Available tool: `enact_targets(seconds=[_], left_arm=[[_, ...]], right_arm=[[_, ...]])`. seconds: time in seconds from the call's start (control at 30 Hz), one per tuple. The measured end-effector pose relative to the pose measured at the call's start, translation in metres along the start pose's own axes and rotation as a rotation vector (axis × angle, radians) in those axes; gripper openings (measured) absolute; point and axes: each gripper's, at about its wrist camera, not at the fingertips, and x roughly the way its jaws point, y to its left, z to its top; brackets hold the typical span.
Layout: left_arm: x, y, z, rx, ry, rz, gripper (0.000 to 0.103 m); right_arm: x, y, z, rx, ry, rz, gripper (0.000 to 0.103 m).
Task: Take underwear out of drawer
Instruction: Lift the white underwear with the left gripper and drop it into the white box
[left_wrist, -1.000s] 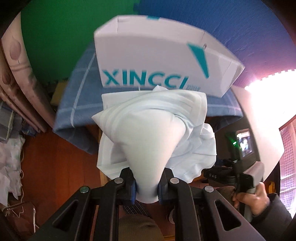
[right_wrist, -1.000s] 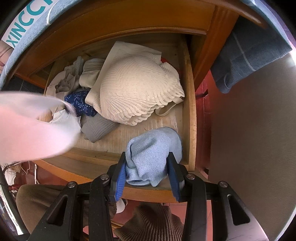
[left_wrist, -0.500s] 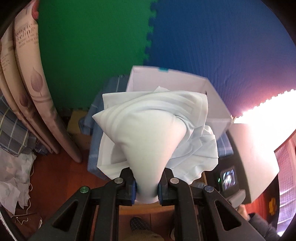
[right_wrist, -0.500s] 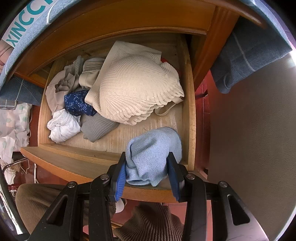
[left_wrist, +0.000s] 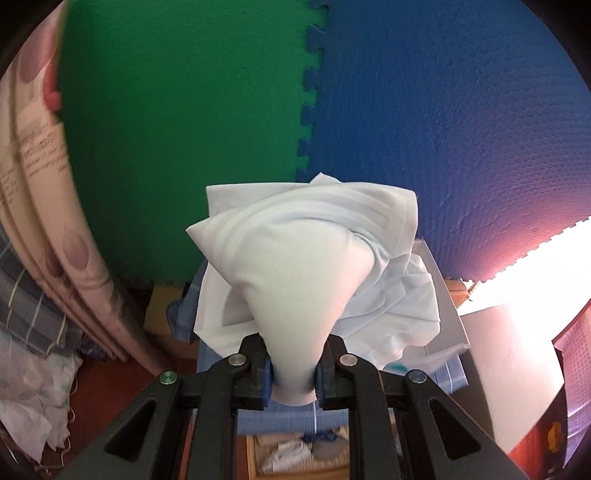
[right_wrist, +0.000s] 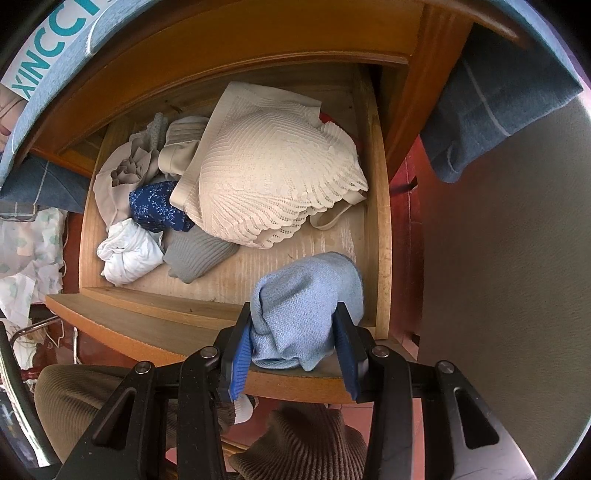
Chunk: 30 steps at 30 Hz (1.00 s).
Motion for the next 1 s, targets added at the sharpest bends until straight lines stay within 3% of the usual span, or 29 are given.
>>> enact_targets(seconds=[0.2,0.43,1.0], left_arm=[[0.066,-0.017,0.014,0.05,0.069,0.02,0.016],[0.134,-0.021,-0.014,0.033,0.185,0.046,0.016],[0.14,-0.035,-0.052,-0.015,0.321,0.132,0.016]], right_arm=[[0.0,-0.001,0.0,0.006,-0.001,0.008,0.038],[0.0,-0.003,0.0,0.01,0.002,0.025,0.038],[0.002,-0.001,0.0,0.006,0.006,0.039,0.038]])
